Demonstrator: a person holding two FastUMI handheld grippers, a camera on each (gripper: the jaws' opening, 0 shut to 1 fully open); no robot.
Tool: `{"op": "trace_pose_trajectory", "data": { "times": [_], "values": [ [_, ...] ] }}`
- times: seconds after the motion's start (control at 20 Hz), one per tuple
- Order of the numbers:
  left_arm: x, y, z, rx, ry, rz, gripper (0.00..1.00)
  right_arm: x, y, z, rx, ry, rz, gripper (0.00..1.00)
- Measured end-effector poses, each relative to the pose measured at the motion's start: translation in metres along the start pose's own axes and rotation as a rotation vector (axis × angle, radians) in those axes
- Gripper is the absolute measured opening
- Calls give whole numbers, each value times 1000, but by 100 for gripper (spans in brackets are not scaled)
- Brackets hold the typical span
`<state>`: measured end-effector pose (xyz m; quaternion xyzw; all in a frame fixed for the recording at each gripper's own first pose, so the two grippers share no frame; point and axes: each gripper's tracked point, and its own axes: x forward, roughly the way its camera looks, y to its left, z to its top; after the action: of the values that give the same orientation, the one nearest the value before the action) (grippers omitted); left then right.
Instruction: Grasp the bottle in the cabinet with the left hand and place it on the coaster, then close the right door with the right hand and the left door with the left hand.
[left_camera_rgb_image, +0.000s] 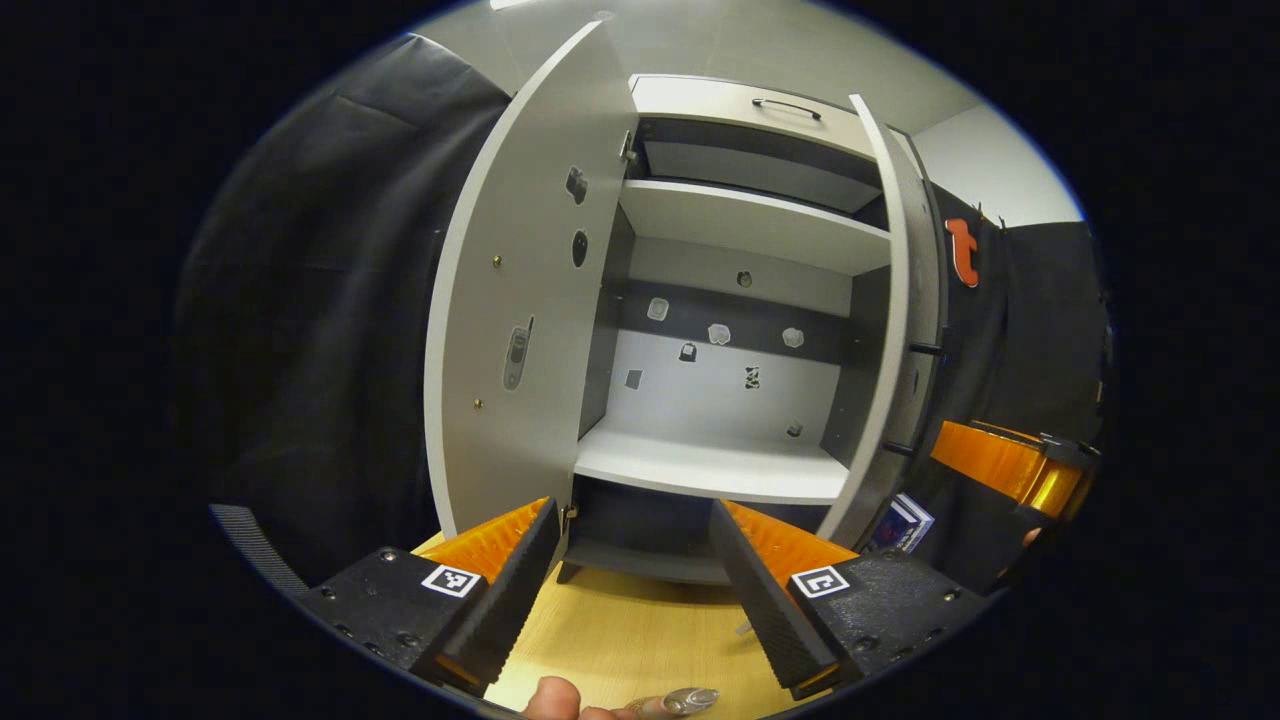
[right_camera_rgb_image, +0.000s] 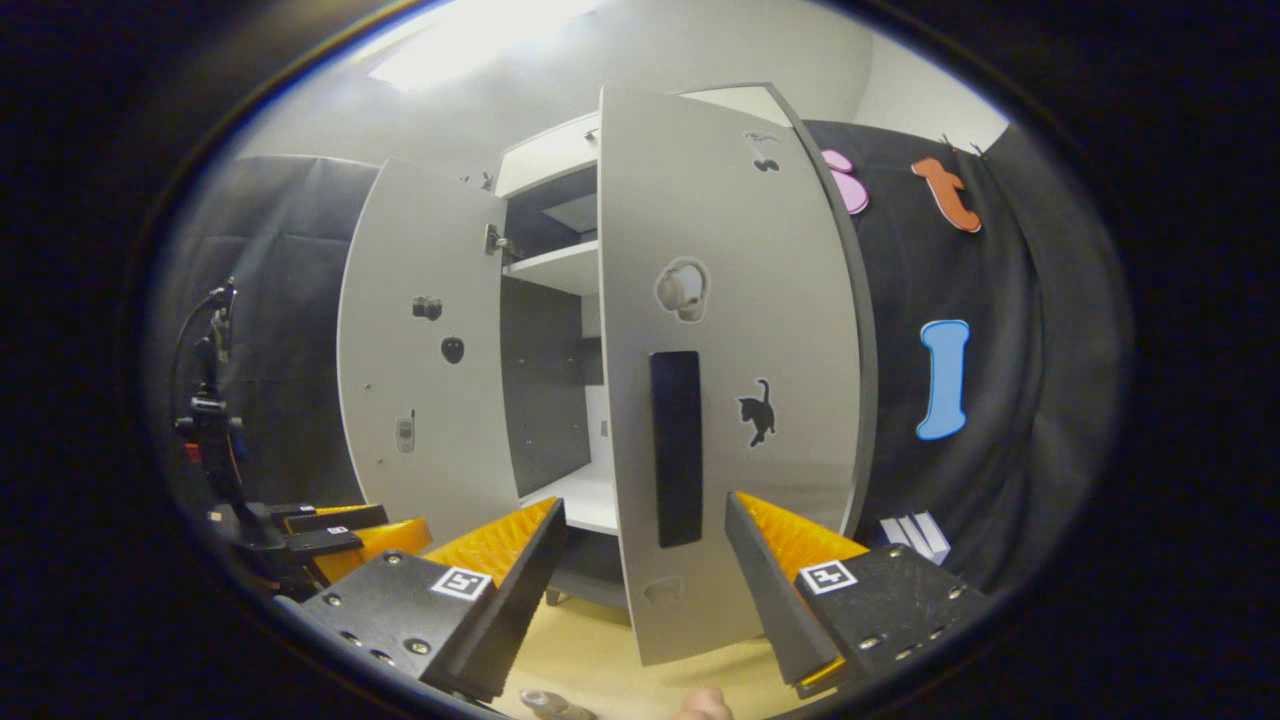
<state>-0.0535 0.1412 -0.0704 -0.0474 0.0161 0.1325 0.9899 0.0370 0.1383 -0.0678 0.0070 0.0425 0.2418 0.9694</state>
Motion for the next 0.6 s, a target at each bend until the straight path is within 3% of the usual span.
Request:
{"op": "trace_pose_trajectory", "data": {
  "times": [0.1, 0.6],
  "values": [
    [0, 0, 0, -4, 4, 4, 97, -3, 1, 1, -3, 1, -5, 96],
    [-2, 9, 9, 22, -17, 31, 97, -2, -2, 0, -9, 0, -21, 93]
  ]
}}
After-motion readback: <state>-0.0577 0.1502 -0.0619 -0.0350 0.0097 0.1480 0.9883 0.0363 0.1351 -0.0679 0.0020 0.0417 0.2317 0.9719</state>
